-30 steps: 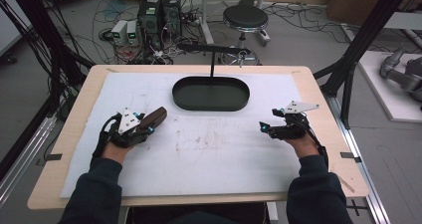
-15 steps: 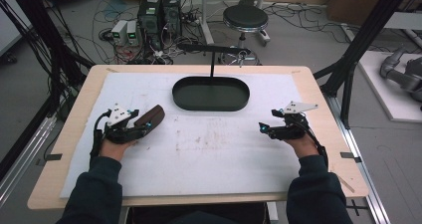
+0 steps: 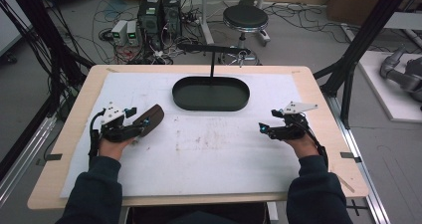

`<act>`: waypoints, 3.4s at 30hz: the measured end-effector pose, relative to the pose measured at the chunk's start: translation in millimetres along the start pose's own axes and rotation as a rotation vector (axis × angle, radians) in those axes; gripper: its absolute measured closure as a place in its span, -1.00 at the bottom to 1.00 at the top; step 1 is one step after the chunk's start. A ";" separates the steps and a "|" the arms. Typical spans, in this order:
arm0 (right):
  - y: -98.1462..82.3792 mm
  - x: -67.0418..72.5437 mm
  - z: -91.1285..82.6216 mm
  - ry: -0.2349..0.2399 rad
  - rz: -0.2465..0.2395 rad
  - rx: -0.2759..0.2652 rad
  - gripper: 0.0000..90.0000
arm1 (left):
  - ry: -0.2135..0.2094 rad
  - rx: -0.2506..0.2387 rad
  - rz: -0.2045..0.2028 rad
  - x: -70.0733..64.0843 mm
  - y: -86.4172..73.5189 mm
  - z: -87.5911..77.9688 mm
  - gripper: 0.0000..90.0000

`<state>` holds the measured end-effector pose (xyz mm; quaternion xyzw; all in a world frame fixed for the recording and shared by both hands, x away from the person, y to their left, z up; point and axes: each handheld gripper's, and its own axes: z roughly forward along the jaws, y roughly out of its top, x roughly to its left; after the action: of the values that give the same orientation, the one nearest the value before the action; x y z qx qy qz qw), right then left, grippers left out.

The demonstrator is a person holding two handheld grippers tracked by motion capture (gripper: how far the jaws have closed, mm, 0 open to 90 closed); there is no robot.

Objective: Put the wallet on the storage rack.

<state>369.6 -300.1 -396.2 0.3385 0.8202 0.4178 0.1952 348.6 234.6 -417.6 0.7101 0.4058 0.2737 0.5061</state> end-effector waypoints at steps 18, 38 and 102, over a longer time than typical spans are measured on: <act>-0.1 0.1 0.7 0.005 0.001 0.003 -0.46 | -0.015 0.046 -0.021 3.6 -2.0 0.9 0.35; -0.2 0.1 1.5 0.008 0.004 0.009 -0.46 | -0.026 0.006 -0.039 1.3 -0.4 0.2 -0.33; -3.1 -11.8 -7.7 0.010 0.046 -0.047 -0.46 | -0.358 0.170 -0.032 -48.1 84.2 213.9 0.44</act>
<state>371.9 -314.1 -393.9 0.3506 0.8030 0.4431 0.1896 519.8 74.0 -409.6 0.7811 0.3421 0.0996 0.5128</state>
